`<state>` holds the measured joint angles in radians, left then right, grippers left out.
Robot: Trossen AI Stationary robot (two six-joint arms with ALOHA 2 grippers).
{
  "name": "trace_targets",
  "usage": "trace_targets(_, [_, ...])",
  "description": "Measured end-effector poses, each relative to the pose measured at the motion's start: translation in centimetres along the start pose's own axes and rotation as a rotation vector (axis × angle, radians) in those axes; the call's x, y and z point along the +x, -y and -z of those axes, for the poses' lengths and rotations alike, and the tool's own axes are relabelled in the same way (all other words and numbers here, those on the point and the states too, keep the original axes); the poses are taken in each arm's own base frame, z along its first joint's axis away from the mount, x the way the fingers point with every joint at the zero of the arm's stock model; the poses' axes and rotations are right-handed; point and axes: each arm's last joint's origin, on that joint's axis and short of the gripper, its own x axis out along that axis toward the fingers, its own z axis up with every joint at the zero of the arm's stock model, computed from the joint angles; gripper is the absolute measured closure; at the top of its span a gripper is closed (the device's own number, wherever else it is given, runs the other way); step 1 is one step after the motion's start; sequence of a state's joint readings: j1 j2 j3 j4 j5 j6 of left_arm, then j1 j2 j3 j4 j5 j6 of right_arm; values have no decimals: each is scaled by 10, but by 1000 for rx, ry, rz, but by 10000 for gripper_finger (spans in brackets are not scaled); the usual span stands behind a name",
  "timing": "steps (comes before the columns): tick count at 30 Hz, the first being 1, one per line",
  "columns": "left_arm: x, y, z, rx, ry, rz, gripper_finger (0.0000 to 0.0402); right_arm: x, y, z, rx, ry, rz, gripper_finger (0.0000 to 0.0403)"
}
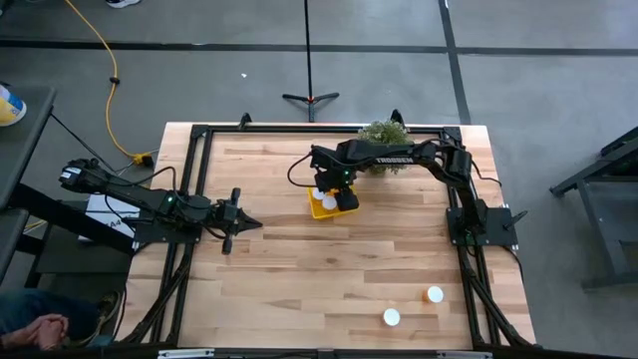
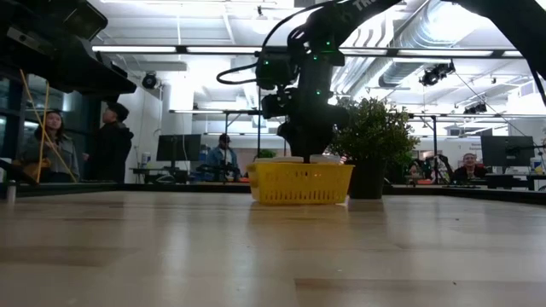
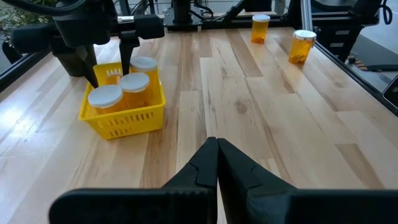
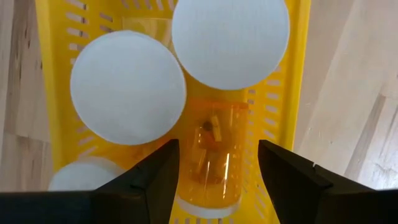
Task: Pick and place pill bottles into a basket
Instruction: Put the orange pill bottle into the yellow bin
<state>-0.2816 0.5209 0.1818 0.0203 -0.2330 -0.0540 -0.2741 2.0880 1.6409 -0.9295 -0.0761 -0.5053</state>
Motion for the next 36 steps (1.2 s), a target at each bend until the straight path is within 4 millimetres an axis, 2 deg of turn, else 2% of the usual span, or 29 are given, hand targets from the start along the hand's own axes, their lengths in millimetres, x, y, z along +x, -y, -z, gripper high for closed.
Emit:
trace_targets(14, [0,0,0,0,0,1,355,0,0,0,1,2,0,210])
trace_targets(28, [0,0,0,0,-1,7,355,0,0,0,-4,5,-1,167])
trace_targets(36, [0,0,0,0,-1,6,355,5,2,-1,-52,1,22,180])
